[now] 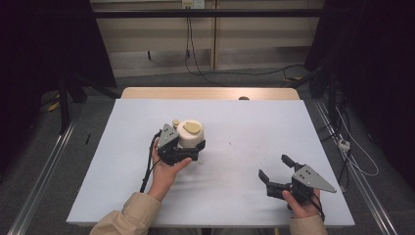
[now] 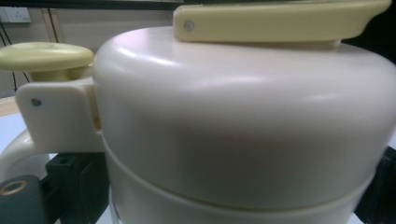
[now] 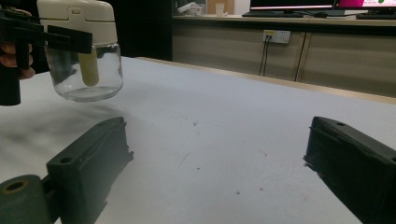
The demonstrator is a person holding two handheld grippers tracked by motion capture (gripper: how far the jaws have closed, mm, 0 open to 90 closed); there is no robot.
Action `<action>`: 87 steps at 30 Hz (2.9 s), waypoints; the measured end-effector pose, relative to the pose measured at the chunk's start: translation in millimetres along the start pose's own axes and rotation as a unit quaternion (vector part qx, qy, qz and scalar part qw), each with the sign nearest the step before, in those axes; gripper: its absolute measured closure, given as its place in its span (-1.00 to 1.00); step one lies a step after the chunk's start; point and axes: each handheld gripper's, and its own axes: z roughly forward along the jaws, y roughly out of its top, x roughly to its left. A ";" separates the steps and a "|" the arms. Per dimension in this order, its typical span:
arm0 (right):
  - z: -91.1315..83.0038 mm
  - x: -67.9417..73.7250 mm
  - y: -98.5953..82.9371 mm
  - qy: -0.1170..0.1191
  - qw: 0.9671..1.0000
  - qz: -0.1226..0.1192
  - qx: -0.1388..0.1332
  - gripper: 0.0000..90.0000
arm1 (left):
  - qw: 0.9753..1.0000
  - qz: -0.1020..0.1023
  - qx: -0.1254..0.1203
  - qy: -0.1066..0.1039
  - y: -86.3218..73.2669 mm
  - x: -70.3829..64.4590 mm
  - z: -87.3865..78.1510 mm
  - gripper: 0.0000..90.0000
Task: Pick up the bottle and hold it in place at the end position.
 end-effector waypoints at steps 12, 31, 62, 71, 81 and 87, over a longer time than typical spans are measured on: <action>0.5 0.0 -0.1 0.003 1.000 -0.001 0.002 -0.89 | 1.000 -0.002 0.001 0.000 2.4 -0.8 7.8 -0.88; 1.2 -0.4 0.3 0.002 1.000 0.000 0.001 -0.89 | 1.000 0.005 0.003 -0.005 3.6 -4.0 21.2 -0.88; 1.8 -0.8 0.4 0.003 1.000 0.001 0.000 -0.89 | 1.000 0.001 0.008 -0.003 0.8 -2.7 42.5 -0.88; 2.5 -0.5 0.1 0.005 1.000 0.000 0.003 -0.89 | 1.000 -0.001 0.008 0.000 2.7 -4.4 47.3 -0.87; 1.7 -0.6 0.6 0.003 1.000 0.001 0.000 -0.89 | 1.000 0.000 0.011 -0.003 3.6 -7.7 54.9 -0.87; 1.9 -1.1 0.4 0.003 1.000 0.003 0.000 -0.89 | 1.000 0.005 0.010 -0.005 6.0 -8.7 57.6 -0.87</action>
